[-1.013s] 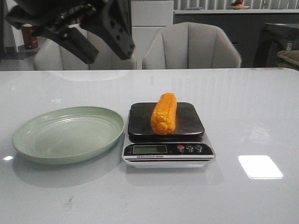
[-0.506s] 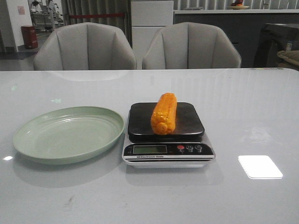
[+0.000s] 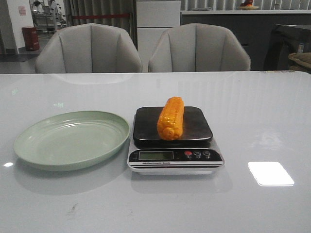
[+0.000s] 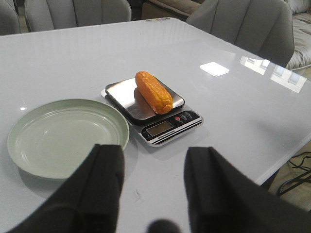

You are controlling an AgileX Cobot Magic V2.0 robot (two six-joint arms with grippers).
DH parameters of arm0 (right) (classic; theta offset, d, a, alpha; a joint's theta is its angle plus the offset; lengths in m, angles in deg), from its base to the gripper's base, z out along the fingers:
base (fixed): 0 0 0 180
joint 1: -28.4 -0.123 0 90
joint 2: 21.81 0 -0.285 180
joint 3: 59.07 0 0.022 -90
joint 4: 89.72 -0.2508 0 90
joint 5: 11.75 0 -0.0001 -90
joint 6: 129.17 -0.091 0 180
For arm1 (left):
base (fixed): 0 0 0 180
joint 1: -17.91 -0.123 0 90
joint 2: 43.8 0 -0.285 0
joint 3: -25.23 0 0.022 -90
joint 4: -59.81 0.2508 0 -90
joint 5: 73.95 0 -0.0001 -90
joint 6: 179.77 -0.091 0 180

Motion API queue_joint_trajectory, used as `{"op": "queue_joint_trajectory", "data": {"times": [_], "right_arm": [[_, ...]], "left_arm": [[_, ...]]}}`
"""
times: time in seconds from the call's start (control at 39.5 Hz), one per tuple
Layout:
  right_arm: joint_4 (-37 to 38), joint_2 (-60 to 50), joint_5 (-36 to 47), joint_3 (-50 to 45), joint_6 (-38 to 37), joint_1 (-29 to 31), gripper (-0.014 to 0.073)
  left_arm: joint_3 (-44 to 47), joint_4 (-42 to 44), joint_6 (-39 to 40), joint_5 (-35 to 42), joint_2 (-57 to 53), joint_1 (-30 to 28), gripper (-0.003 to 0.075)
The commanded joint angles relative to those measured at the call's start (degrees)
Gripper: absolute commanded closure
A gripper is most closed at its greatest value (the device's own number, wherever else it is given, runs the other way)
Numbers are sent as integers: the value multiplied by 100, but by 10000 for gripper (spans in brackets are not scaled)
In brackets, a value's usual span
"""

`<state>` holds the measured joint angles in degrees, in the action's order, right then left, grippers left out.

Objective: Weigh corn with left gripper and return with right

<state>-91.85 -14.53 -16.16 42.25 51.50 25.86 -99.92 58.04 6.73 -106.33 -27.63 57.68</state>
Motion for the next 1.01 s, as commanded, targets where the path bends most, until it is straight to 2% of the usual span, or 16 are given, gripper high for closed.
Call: {"op": "queue_joint_trajectory", "data": {"times": [0.0,0.05,0.1,0.2,0.33,0.41,0.51,0.73,0.86,0.99], "right_arm": [[57,-114,481,-62,48,21,447],[57,-114,564,-62,48,21,447],[57,-114,604,-62,48,21,447],[57,-114,734,-57,48,21,447],[-25,-110,1772,-34,-67,2,447],[-25,-49,1812,192,-67,2,447],[-25,321,1188,832,-67,-10,447],[-25,1884,-644,2621,-67,-29,447],[-59,2400,-1532,3035,-67,-29,447],[-537,2621,-2308,3049,-67,-29,447]], "left_arm": [[-109,30,-32,380,-33,12,557],[-109,30,-32,380,-62,12,619],[-109,30,-32,380,-64,12,591],[-109,30,-32,380,-64,12,604],[-109,30,-32,380,-64,12,607],[-109,30,-32,390,-64,12,607],[-109,30,-32,400,-64,12,607],[-109,30,-32,421,-64,12,607],[-109,30,-32,421,-64,12,607],[-109,30,-32,421,-64,12,607]]}}
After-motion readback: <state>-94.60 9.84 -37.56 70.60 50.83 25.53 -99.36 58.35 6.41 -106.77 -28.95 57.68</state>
